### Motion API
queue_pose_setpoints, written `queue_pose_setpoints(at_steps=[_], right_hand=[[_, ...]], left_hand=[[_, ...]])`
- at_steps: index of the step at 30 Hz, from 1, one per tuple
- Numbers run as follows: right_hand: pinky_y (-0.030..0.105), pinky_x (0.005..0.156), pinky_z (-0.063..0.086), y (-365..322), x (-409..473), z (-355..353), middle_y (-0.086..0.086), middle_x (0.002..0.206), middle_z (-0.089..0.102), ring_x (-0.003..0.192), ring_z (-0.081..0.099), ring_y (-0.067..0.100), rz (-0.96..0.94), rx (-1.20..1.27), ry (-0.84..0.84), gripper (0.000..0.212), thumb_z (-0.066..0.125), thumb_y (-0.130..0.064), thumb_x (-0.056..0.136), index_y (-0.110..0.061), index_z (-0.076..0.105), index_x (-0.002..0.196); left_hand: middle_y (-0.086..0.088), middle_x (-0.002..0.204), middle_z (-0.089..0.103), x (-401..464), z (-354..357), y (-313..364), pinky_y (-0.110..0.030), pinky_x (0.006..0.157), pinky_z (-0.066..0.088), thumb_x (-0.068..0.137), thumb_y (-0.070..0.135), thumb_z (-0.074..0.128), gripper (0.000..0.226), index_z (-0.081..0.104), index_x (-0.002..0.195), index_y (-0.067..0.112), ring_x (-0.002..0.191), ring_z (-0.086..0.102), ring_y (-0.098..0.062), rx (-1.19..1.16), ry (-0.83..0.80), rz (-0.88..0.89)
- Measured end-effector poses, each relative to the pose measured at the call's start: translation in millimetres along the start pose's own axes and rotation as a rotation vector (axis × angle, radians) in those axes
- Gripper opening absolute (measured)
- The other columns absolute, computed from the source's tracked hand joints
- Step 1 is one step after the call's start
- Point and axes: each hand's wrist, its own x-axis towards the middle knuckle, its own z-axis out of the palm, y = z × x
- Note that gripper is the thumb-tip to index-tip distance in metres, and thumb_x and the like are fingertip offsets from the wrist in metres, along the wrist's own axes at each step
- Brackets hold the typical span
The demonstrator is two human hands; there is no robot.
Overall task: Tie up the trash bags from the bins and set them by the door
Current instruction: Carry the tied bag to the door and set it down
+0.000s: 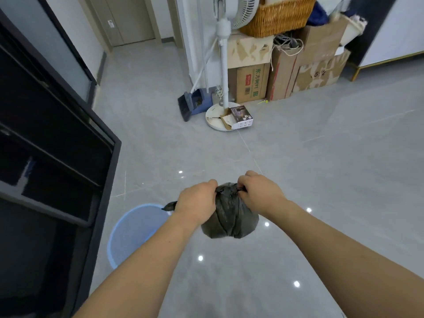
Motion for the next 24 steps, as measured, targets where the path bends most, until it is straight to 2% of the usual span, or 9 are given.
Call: queue_pose_setpoints(at_steps=[3, 7, 12, 16, 21, 24], right_hand=[[0.035, 0.065, 0.046, -16, -16, -114, 0.0, 0.099, 0.053, 0.086, 0.055, 0.025, 0.063, 0.044, 0.068, 0.007, 0.045, -0.022, 0.089, -0.019, 0.05, 0.085], [0.032, 0.064, 0.041, -27, -53, -276, 0.002, 0.097, 0.059, 0.084, 0.055, 0.025, 0.199, 0.069, 0.109, 0.005, 0.043, -0.023, 0.089, -0.023, 0.048, 0.087], [0.035, 0.07, 0.047, -20, -120, -453, 0.001, 0.096, 0.06, 0.088, 0.057, 0.026, 0.301, 0.133, 0.196, 0.003, 0.047, -0.024, 0.088, -0.021, 0.049, 0.089], [0.035, 0.072, 0.048, 8, -163, -543, 0.003, 0.097, 0.063, 0.088, 0.057, 0.025, 0.345, 0.183, 0.291, 0.006, 0.051, -0.023, 0.089, -0.02, 0.054, 0.093], [0.036, 0.083, 0.049, 79, -191, -605, 0.005, 0.107, 0.064, 0.1, 0.058, 0.025, 0.415, 0.143, 0.305, 0.016, 0.051, -0.024, 0.092, -0.016, 0.062, 0.101], [0.035, 0.082, 0.049, 136, -191, -629, 0.004, 0.106, 0.064, 0.102, 0.058, 0.026, 0.479, 0.124, 0.322, 0.015, 0.052, -0.026, 0.09, -0.018, 0.061, 0.099]], left_hand=[[0.0, 0.077, 0.052, 13, -113, 48, -0.033, 0.057, 0.033, 0.094, 0.019, 0.042, 0.006, 0.041, 0.088, 0.02, 0.066, 0.047, -0.024, 0.009, -0.009, 0.013], [0.0, 0.079, 0.054, 20, -265, 131, -0.034, 0.056, 0.034, 0.095, 0.02, 0.042, 0.009, 0.039, 0.087, 0.022, 0.065, 0.047, -0.023, 0.076, 0.015, 0.114], [0.002, 0.072, 0.053, 13, -411, 243, -0.04, 0.058, 0.05, 0.094, 0.021, 0.042, 0.009, 0.041, 0.085, 0.022, 0.064, 0.055, -0.025, 0.119, 0.056, 0.234], [-0.002, 0.073, 0.059, 13, -469, 328, -0.04, 0.057, 0.053, 0.094, 0.019, 0.041, 0.008, 0.046, 0.087, 0.018, 0.067, 0.062, -0.029, 0.016, 0.14, 0.263], [-0.007, 0.085, 0.064, 42, -493, 421, -0.035, 0.059, 0.046, 0.095, 0.02, 0.04, 0.015, 0.054, 0.096, 0.015, 0.077, 0.061, -0.029, -0.044, 0.106, 0.352], [-0.009, 0.084, 0.062, 74, -492, 472, -0.041, 0.065, 0.051, 0.094, 0.02, 0.042, 0.012, 0.052, 0.093, 0.014, 0.078, 0.06, -0.032, -0.056, 0.055, 0.444]])
